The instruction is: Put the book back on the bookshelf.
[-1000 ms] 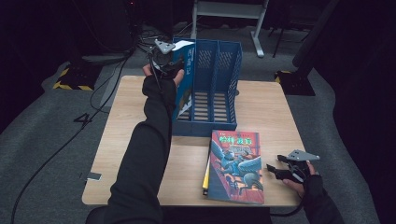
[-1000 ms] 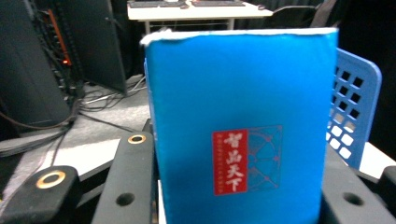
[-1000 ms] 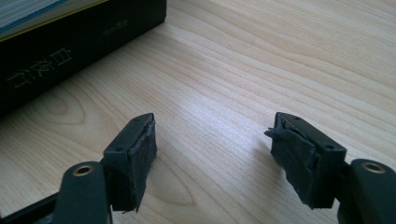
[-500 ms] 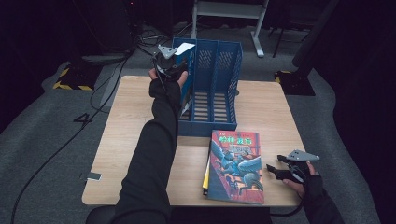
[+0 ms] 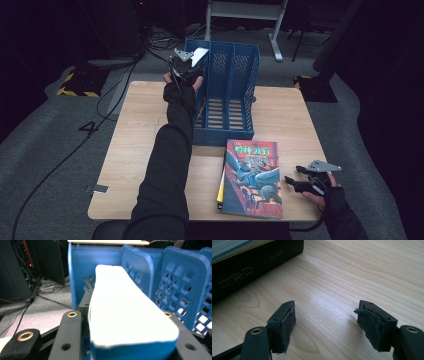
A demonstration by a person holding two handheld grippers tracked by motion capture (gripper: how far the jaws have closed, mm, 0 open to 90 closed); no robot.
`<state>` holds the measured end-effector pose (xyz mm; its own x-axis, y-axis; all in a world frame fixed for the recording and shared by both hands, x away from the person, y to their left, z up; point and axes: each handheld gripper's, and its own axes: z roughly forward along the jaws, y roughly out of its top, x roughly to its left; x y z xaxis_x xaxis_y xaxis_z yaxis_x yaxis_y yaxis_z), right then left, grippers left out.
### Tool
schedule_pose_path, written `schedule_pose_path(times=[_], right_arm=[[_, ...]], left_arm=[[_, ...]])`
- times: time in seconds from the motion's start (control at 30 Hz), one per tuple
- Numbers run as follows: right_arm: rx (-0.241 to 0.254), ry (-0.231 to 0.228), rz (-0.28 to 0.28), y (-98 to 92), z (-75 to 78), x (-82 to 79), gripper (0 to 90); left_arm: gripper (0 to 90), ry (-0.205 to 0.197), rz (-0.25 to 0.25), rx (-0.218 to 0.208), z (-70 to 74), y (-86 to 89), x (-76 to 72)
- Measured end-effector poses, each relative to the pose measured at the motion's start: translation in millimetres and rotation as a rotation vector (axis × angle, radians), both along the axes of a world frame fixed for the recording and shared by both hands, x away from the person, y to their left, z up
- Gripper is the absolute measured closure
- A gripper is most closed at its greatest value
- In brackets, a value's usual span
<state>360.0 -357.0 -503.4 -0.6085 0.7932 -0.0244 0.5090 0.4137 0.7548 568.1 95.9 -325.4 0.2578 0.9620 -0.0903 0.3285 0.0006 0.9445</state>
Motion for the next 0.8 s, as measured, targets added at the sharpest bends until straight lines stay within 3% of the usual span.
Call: schedule_pose_path(times=[0.07, 0.57, 0.8], right_arm=[[0.0, 0.0, 0.001, 0.3, 0.0, -0.5, 31.6], [0.003, 0.003, -0.001, 0.3, -0.1, -0.5, 31.3], [0.004, 0.006, -0.003, 0.1, -0.2, -0.2, 30.9]], left_arm=[[58.9, 0.007, -0.006, -0.008, 0.0, 4.1, -1.8], [58.4, 0.048, -0.017, 0.047, 0.1, 7.0, -17.1], [56.9, 0.073, -0.05, 0.072, 0.7, 8.9, -28.7]])
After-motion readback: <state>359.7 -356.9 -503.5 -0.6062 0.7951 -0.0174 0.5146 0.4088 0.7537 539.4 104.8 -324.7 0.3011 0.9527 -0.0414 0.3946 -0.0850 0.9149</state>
